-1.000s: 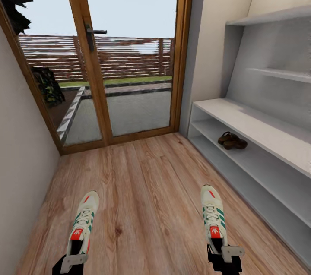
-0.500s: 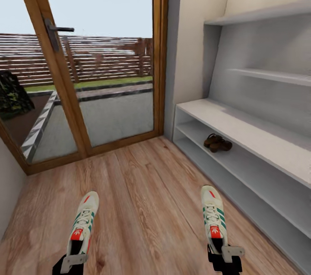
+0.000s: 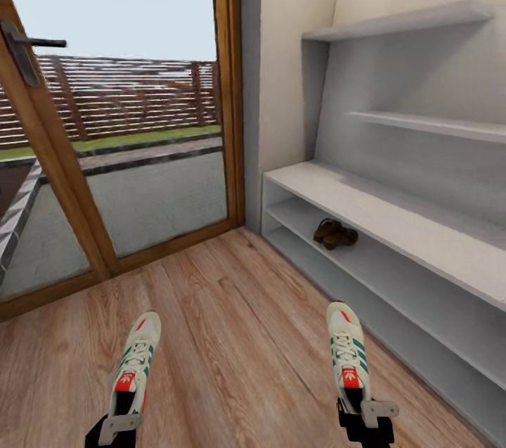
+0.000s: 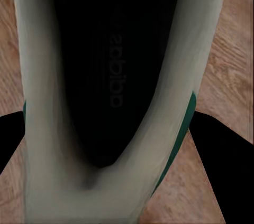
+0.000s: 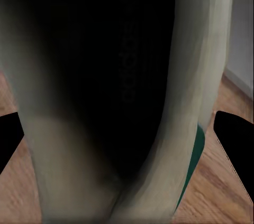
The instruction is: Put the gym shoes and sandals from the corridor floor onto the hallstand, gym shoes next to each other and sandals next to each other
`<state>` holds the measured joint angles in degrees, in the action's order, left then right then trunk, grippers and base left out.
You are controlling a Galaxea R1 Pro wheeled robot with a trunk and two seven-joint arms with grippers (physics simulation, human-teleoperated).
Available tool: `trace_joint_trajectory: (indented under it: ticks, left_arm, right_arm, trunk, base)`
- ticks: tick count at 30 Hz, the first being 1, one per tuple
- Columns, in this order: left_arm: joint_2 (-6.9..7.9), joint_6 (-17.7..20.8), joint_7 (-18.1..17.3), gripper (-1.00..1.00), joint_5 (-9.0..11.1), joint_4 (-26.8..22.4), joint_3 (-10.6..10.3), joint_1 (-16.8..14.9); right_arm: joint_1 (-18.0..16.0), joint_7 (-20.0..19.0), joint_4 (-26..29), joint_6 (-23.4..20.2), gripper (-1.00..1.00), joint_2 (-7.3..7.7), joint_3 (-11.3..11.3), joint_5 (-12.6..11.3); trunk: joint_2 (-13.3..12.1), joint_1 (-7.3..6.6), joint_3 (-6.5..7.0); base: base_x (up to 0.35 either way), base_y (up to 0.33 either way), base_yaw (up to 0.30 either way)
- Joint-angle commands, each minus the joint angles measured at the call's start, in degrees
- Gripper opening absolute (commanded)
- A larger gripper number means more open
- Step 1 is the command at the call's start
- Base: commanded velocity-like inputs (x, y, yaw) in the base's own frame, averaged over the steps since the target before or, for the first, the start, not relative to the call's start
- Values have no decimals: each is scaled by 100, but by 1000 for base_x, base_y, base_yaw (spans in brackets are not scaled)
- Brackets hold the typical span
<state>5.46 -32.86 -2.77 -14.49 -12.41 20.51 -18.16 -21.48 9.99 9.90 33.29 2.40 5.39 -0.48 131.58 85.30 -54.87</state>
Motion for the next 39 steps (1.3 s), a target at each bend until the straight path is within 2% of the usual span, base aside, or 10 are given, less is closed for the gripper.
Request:
trace_joint_trajectory:
  ticks: [1,24,39]
  left_arm:
    - [-1,-19,-22,-100,-37,2,47,-3]
    - [-1,-19,-22,-100,-37,2,49,-3]
    - [-1,-19,-22,-100,-37,2,49,-3]
  right_arm:
    - [-5,47,-6,8,-100,3,49,-5]
    - [-5,47,-6,3,-100,12,49,-5]
    - [-5,47,-6,4,-100,15,49,-12]
  trunk:
    - [2,-1,-5]
    - [2,-1,-5]
    - [2,-1,-5]
  base:
    - [24,11,-268]
    - [3,6,-268]
    - [3,245,-268]
